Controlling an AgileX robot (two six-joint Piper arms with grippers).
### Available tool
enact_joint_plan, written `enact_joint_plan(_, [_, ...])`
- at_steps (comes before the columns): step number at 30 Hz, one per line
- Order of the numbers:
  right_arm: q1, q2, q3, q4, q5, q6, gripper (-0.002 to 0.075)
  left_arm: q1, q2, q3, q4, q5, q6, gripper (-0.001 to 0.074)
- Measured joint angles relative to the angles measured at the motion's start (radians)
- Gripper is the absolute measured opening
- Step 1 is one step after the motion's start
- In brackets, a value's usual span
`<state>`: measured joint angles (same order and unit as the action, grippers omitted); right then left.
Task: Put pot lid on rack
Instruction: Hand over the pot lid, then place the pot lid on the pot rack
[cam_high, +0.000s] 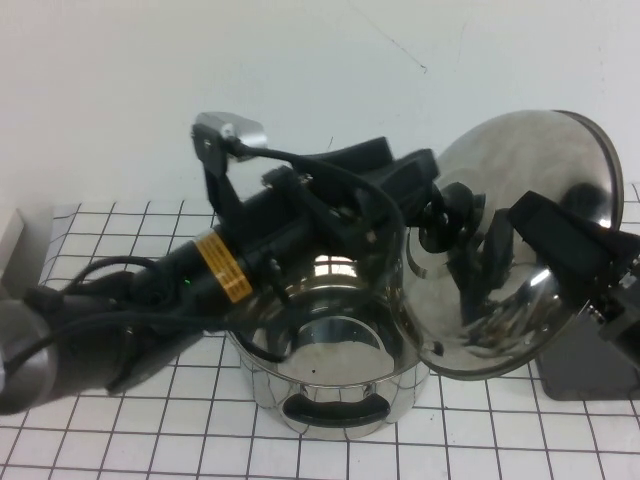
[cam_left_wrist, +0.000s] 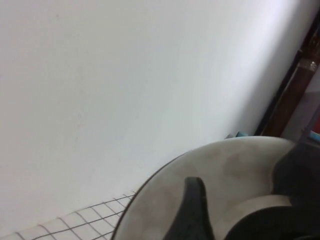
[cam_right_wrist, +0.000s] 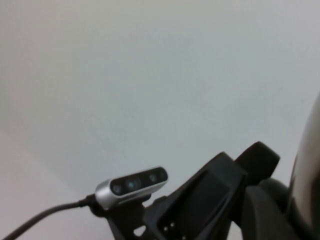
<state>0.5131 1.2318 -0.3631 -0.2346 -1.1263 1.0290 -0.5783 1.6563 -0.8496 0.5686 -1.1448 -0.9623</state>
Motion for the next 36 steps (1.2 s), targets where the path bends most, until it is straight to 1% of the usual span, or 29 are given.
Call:
enact_joint_plan(5, [0.000, 0.000, -0.007, -0.031, 0.005, -0.046, 0.0110, 0.106, -0.027, 0.000, 0.118, 0.000, -0.086, 0.0524])
enact_joint_plan(7, [-0.017, 0.002, -0.028, -0.081, 0.007, -0.062, 0.0110, 0.146, -0.053, 0.000, 0.173, 0.000, -0.106, 0.0492])
enact_joint_plan(9, [-0.048, 0.002, -0.065, -0.169, 0.008, -0.064, 0.0110, 0.189, -0.083, 0.000, 0.236, 0.000, -0.119, 0.0426])
enact_joint_plan(12, [-0.108, -0.002, -0.135, -0.326, 0.022, -0.047, 0.0110, 0.253, -0.140, 0.000, 0.356, -0.002, -0.128, 0.0241])
enact_joint_plan(13, [-0.138, -0.012, -0.169, -0.391, 0.054, -0.029, 0.0110, 0.283, -0.166, 0.000, 0.397, -0.005, -0.130, 0.0164])
enact_joint_plan(14, [-0.158, -0.022, -0.192, -0.462, 0.084, -0.015, 0.0110, 0.298, -0.184, 0.000, 0.431, -0.007, -0.130, 0.0116])
enact_joint_plan(15, [-0.181, -0.038, -0.220, -0.536, 0.131, 0.007, 0.0110, 0.325, -0.208, 0.000, 0.471, -0.009, -0.134, 0.0076])
enact_joint_plan(17, [-0.215, -0.079, -0.267, -0.675, 0.249, 0.062, 0.0110, 0.376, -0.259, 0.000, 0.546, -0.009, -0.150, 0.0031])
enact_joint_plan(19, [-0.238, -0.125, -0.309, -0.808, 0.374, 0.120, 0.0110, 0.425, -0.313, 0.000, 0.609, -0.011, -0.183, 0.0014])
enact_joint_plan(21, [-0.246, -0.179, -0.335, -0.933, 0.519, 0.181, 0.0110, 0.456, -0.374, 0.000, 0.678, 0.049, -0.234, 0.0006])
enact_joint_plan(23, [-0.248, -0.229, -0.340, -1.027, 0.633, 0.238, 0.0110, 0.472, -0.444, 0.000, 0.785, 0.138, -0.294, 0.0004])
enact_joint_plan(26, [-0.248, -0.288, -0.341, -1.163, 0.787, 0.379, 0.0110, 0.476, -0.532, 0.000, 0.969, 0.223, -0.390, 0.0003])
enact_joint_plan(28, [-0.248, -0.298, -0.339, -1.271, 0.836, 0.476, 0.0110, 0.476, -0.583, 0.000, 1.072, 0.221, -0.452, 0.0001])
enact_joint_plan(31, [-0.248, -0.293, -0.325, -1.436, 0.880, 0.602, 0.0110, 0.476, -0.637, 0.000, 1.165, 0.188, -0.521, 0.0000])
enact_joint_plan(33, [-0.248, -0.282, -0.318, -1.475, 0.920, 0.654, 0.0110, 0.476, -0.660, 0.000, 1.198, 0.163, -0.559, -0.0001])
enact_joint_plan(36, [-0.253, -0.256, -0.315, -1.491, 0.948, 0.678, 0.0110, 0.476, -0.687, 0.000, 1.199, 0.123, -0.590, -0.0001])
